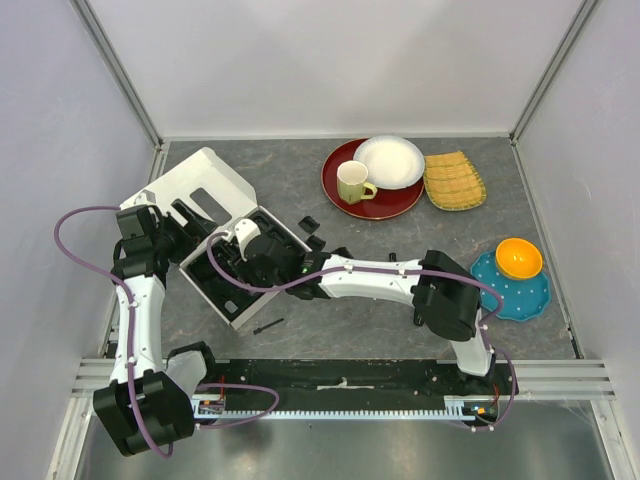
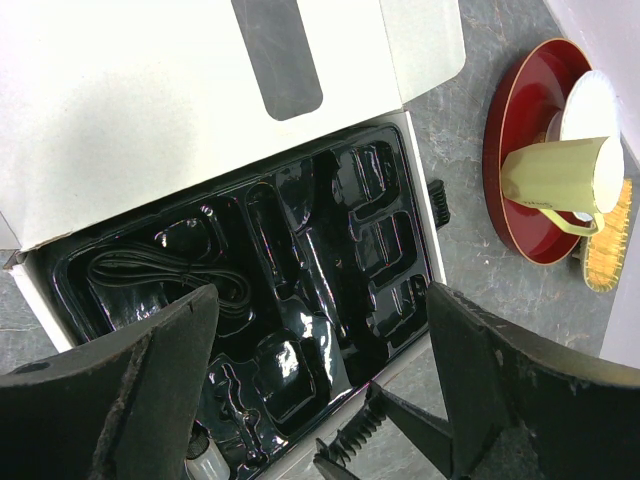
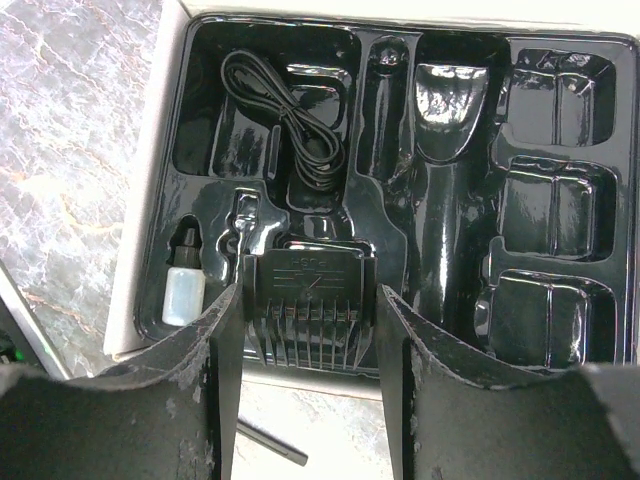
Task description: Sort the hair-cutting tools
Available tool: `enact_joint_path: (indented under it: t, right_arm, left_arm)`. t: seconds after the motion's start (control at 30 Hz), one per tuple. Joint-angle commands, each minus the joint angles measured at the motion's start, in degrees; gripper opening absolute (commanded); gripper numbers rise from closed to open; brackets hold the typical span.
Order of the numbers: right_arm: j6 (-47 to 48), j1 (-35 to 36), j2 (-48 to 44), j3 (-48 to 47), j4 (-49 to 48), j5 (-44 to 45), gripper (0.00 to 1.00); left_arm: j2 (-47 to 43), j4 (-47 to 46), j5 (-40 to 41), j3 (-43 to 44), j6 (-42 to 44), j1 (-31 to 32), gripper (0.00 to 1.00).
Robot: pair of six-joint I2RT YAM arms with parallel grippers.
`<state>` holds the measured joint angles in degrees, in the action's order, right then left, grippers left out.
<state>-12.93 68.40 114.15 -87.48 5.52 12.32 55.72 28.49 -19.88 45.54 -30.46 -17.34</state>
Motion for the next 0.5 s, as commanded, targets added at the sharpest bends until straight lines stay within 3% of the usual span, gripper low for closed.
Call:
enact_joint_path:
  t: [0.0,0.47]
  right_arm:
    - [-1.13,-0.73,0.90,-1.99,-3.50,-0.89,0.40]
    - [-1.13,-1.08,5.47,-2.26,-5.08,-0.19,0.40]
  left_arm:
    - [0.09,-2.04,-1.65,-0.36,-0.04,-0.41,0.91]
    - [0.26,-2.04,-1.65,-0.19,0.05,-0.41,0.91]
